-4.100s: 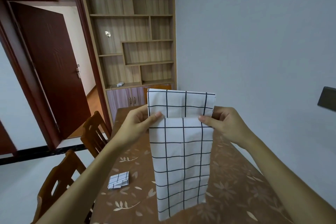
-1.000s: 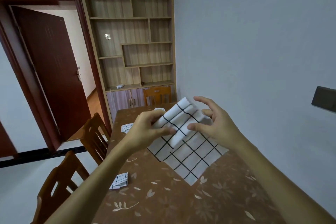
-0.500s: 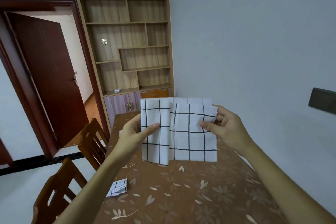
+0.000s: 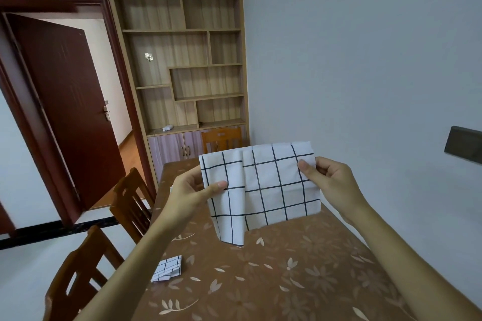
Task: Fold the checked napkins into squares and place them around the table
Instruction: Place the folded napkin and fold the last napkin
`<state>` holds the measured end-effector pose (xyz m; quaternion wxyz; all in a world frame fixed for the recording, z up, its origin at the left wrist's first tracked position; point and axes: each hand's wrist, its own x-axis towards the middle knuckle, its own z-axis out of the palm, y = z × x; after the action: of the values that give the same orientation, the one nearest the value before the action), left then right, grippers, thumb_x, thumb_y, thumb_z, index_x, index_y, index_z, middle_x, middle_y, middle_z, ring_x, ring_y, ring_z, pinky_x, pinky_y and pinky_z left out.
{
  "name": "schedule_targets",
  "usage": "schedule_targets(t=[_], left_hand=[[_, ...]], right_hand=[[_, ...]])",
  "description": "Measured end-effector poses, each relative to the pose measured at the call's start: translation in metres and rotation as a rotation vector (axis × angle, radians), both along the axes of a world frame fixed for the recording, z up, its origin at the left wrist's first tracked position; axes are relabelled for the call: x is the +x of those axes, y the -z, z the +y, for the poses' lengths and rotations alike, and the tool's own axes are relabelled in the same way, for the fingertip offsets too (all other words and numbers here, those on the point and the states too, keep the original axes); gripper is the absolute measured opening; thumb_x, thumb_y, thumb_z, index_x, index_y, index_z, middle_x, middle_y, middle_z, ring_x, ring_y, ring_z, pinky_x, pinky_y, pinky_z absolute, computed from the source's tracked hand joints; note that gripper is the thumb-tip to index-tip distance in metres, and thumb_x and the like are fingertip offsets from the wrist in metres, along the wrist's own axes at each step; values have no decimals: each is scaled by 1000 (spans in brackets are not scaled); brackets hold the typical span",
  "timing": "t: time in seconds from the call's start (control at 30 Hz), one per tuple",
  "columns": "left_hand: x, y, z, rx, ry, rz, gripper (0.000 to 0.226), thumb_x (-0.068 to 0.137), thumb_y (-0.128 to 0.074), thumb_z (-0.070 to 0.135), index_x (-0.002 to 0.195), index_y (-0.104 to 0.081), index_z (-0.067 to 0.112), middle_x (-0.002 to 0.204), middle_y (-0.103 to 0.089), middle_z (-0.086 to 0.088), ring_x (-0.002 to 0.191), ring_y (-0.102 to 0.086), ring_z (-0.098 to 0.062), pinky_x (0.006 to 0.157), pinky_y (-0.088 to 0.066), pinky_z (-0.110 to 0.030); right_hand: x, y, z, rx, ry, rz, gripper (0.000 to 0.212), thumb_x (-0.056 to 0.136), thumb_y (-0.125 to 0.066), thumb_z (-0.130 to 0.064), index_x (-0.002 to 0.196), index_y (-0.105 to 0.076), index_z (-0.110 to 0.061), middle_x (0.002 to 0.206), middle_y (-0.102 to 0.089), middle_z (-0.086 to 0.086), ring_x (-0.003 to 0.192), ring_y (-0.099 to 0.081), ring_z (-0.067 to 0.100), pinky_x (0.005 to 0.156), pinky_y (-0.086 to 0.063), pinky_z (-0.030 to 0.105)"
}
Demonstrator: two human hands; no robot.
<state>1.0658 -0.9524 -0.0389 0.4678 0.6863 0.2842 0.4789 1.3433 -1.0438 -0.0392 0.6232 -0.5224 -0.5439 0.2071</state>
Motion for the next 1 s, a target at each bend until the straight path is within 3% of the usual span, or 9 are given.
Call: schedule_targets(t=[0.1, 0.17, 0.23, 0.37, 0.47, 0.63, 0.77, 0.87, 1.0], left_hand=[[0, 1, 1, 25, -14, 10, 25, 88, -70, 9, 110, -69, 20, 103, -78, 10, 97, -75, -14, 74, -61, -25], [4, 2, -1, 36, -6, 16, 24, 92, -67, 14, 114, -66, 23, 106, -77, 10, 99, -74, -14, 76, -61, -27], [9, 5, -4, 74, -35, 38, 22, 97, -61, 19, 118, -63, 25, 109, -76, 9, 99, -74, -14, 78, -62, -32], [23, 12, -11, 225, -268, 8, 11, 100, -59, 26, 111, -60, 29, 98, -71, 9, 92, -71, -16, 78, -61, -45], [34, 12, -17, 231, -384, -130, 8, 100, -59, 24, 106, -58, 29, 95, -70, 10, 89, -69, -10, 74, -61, -35], [38, 9, -24, 175, -366, -254, 16, 101, -57, 19, 116, -59, 17, 102, -72, 4, 90, -70, -4, 69, -57, -18], [34, 11, -19, 58, -326, -238, 19, 99, -61, 17, 118, -63, 20, 109, -73, 6, 98, -70, -3, 75, -56, -18], [31, 14, -15, -103, -311, -177, 17, 96, -63, 15, 110, -67, 24, 107, -75, 3, 99, -72, -16, 80, -61, -36], [29, 14, -11, -323, -355, -151, 15, 92, -62, 16, 106, -67, 13, 105, -75, -11, 95, -73, -30, 80, -62, -51]], right_hand=[[-4, -3, 2, -2, 70, -31, 68, 86, -68, -55, 72, -50, 9, 61, -37, 20, 59, -38, 12, 59, -33, 25], [-9, -5, 3, -13, 138, -59, 54, 93, -63, -43, 61, -39, -6, 52, -27, -8, 50, -25, 8, 50, -23, 20], [-14, -7, 4, -6, 173, -69, 50, 98, -57, -41, 62, -33, -16, 49, -23, -13, 46, -23, 6, 47, -20, 18], [-20, -5, 10, -78, 165, 57, 42, 96, -49, -57, 88, -56, -17, 72, -53, -18, 68, -50, -1, 68, -40, 19], [-24, 3, 9, -175, -7, 299, 59, 84, -60, -69, 118, -66, -22, 118, -72, -4, 112, -66, 12, 97, -51, 34], [-34, 11, -1, -167, -396, 704, 49, 90, -66, -22, 135, -57, -6, 130, -67, 14, 120, -65, 30, 91, -57, 45], [-33, 4, 4, -27, -248, 765, 41, 87, -68, -11, 127, -64, -4, 124, -71, 12, 117, -67, 28, 99, -54, 44], [-30, 2, 11, -6, -5, 614, 40, 90, -72, -18, 128, -62, -10, 121, -72, 8, 113, -68, 21, 103, -51, 40], [-37, 15, 9, 99, 407, -26, 50, 93, -69, -30, 137, -47, -19, 136, -52, 2, 125, -53, 16, 92, -39, 5]])
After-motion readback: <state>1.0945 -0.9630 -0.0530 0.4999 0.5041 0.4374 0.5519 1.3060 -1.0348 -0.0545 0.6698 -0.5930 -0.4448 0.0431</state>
